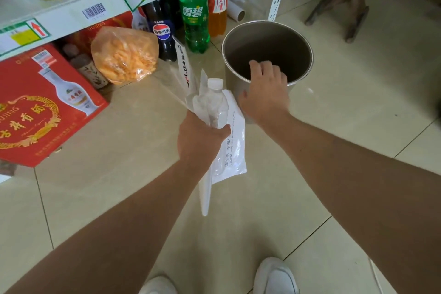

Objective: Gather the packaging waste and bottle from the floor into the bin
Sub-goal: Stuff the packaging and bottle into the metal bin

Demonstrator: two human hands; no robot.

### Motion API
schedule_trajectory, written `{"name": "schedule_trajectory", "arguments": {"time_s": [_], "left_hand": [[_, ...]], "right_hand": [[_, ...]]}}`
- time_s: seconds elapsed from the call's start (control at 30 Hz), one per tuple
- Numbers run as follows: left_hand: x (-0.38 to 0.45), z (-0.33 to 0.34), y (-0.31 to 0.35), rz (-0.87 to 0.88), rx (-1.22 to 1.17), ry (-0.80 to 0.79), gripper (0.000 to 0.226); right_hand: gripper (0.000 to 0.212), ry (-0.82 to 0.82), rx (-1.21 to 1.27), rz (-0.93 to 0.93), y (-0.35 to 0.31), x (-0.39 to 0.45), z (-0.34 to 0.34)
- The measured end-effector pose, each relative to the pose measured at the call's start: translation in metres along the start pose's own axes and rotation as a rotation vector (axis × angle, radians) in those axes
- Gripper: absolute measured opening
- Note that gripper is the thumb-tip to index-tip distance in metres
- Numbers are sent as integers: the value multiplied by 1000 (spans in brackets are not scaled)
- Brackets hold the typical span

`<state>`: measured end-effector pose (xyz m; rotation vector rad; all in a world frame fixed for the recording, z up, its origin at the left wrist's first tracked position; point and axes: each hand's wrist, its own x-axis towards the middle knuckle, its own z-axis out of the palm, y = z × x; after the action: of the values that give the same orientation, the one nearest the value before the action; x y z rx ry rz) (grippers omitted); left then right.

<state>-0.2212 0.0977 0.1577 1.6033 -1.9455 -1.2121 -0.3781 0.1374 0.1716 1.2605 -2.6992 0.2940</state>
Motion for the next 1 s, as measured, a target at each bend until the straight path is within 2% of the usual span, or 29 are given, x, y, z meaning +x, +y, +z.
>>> {"name": "schedule_trajectory", "arguments": {"time_s": [0.07, 0.1, 0.37, 0.53, 0.7, 0.8, 0.9, 1.0], "left_hand": [[-1, -1, -2, -6, -6, -8, 49], [-1, -1, -3, -7, -8, -13, 49], [3, -9, 4, 33, 0, 7, 55], [-3, -28, 28, 104, 30, 127, 70], [-14, -37, 53, 400, 214, 255, 63], [-18, -27, 68, 674, 450, 276, 55], [-23, -13, 72, 903, 614, 215, 46], [-29, -5, 66, 1037, 717, 105, 51]], "right_hand": [[55, -169, -131, -5, 8, 4, 10], [51, -193, -173, -21, 12, 3, 14], [31, -200, -73, -96, 19, 5, 11], [25, -270, -6, -135, 25, -14, 6], [21, -470, 128, -108, 21, -38, -4], [23, -561, 216, -130, 20, -47, -13], [29, -678, 227, -188, 21, -60, -21], [5, -614, 357, -226, 30, -75, -10]]}}
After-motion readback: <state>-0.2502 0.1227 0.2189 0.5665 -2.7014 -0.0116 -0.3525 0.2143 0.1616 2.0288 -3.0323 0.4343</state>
